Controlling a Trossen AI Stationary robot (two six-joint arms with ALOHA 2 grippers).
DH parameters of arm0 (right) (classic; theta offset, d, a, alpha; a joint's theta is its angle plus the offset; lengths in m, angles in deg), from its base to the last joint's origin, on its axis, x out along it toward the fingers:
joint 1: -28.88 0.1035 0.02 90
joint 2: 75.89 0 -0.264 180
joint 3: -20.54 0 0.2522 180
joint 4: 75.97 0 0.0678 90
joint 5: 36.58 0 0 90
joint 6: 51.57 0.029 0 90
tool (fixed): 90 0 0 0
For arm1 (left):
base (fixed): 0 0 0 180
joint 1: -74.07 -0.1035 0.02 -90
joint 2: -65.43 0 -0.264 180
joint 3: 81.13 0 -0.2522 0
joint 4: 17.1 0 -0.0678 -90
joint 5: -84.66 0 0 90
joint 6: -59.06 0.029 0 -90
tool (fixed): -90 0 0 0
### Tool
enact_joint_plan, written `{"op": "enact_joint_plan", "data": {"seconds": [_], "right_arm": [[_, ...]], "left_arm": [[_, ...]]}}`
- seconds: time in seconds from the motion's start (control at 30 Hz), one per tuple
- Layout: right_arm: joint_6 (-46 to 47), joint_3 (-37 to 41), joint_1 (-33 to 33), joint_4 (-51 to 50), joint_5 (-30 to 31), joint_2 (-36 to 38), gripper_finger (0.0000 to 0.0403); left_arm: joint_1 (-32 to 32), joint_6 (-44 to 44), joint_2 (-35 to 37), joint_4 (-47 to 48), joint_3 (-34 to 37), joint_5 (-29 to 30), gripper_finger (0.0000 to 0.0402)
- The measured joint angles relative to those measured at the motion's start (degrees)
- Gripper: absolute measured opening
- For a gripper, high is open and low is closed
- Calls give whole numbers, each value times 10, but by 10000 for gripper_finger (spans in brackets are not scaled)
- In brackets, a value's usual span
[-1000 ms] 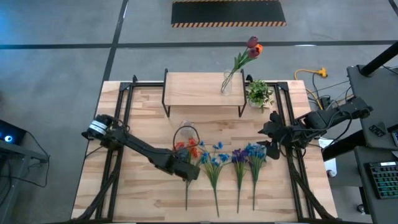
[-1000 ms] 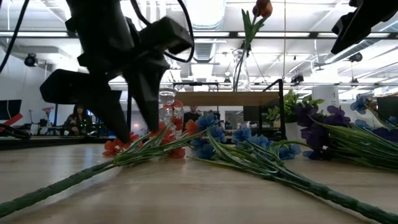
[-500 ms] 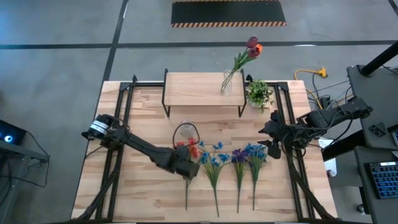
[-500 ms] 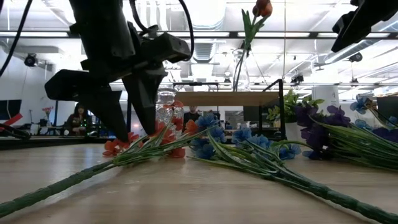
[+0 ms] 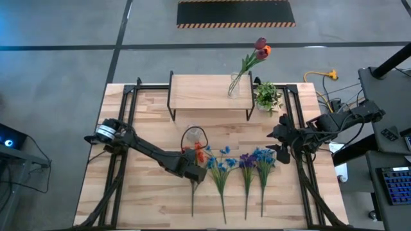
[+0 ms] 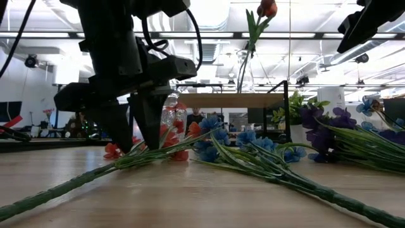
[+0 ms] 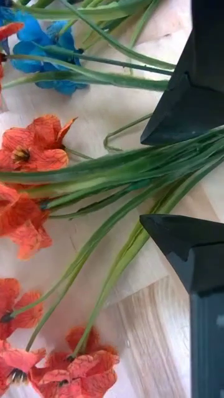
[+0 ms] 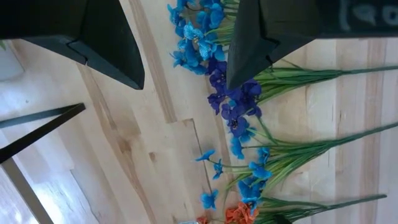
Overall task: Pick and place flowers into a vace then onto a shelf
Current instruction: Put the orange flowers into the transparent vase
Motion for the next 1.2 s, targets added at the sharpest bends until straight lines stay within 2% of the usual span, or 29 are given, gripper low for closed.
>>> {"op": "enact_joint_plan", "data": {"seconds": [0.6,0.83,1.2], "right_arm": [[0,0,0,0,0,0,219],[0,0,0,0,0,0,219],[-2,0,0,0,0,0,219]], "left_arm": [[0,24,-1,0,0,-5,8],[2,33,19,0,-1,-7,4],[29,58,112,6,-2,4,1]]}}
